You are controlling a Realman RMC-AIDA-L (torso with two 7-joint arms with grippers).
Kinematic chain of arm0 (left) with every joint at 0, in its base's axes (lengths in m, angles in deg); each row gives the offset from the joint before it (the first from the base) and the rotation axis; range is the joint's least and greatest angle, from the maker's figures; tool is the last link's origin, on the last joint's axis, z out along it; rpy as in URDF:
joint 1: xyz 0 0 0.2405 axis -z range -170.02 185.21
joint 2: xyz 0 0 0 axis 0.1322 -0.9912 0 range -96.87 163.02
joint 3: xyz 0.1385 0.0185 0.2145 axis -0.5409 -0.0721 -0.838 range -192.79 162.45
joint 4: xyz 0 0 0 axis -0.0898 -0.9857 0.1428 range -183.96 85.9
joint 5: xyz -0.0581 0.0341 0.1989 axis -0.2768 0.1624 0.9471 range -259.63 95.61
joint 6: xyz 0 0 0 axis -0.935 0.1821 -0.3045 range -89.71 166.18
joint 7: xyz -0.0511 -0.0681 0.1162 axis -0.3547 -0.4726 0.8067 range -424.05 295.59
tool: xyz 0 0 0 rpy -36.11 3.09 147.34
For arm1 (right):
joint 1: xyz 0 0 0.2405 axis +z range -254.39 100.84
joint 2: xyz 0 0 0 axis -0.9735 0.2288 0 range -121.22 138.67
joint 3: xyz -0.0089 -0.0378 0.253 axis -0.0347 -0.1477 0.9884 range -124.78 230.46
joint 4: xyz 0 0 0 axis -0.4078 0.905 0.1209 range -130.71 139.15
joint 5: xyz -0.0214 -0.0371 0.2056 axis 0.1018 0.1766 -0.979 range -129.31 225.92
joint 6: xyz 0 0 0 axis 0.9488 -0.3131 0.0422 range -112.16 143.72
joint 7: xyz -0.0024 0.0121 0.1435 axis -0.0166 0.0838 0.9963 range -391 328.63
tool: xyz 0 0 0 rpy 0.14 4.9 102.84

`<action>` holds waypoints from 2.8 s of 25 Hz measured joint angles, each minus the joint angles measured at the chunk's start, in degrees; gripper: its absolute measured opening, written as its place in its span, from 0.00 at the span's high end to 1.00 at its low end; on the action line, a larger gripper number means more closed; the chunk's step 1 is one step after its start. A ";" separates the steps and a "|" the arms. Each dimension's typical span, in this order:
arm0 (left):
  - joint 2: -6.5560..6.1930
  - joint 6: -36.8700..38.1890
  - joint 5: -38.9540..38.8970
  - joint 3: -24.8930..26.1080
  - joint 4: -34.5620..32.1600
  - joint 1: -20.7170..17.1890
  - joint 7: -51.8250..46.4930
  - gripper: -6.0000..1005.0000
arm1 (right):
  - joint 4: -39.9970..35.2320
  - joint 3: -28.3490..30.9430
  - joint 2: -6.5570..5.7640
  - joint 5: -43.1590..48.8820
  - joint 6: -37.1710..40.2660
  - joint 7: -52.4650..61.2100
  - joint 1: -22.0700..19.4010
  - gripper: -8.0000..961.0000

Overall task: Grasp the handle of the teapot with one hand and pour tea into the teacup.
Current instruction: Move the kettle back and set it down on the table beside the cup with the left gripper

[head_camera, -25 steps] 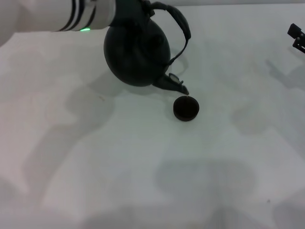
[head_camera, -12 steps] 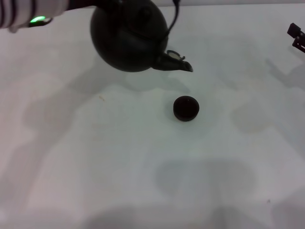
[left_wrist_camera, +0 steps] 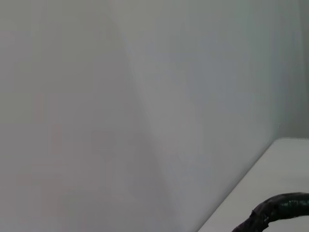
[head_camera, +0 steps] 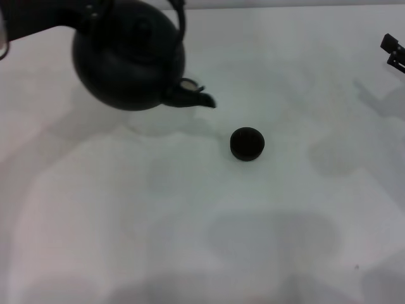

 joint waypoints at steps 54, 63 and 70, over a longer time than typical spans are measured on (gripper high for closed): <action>0.21 13.14 -17.82 28.64 56.31 10.36 40.36 0.88 | -1.67 -1.04 -0.08 1.27 1.43 0.59 -0.42 0.10; 0.33 11.10 -17.98 28.50 57.98 11.87 42.06 0.88 | -1.67 -0.70 -0.08 1.27 1.58 0.43 -0.25 0.10; 0.36 10.06 -17.56 28.04 59.03 13.13 42.14 0.88 | -1.60 -0.54 -0.08 1.27 2.16 0.36 -0.22 0.10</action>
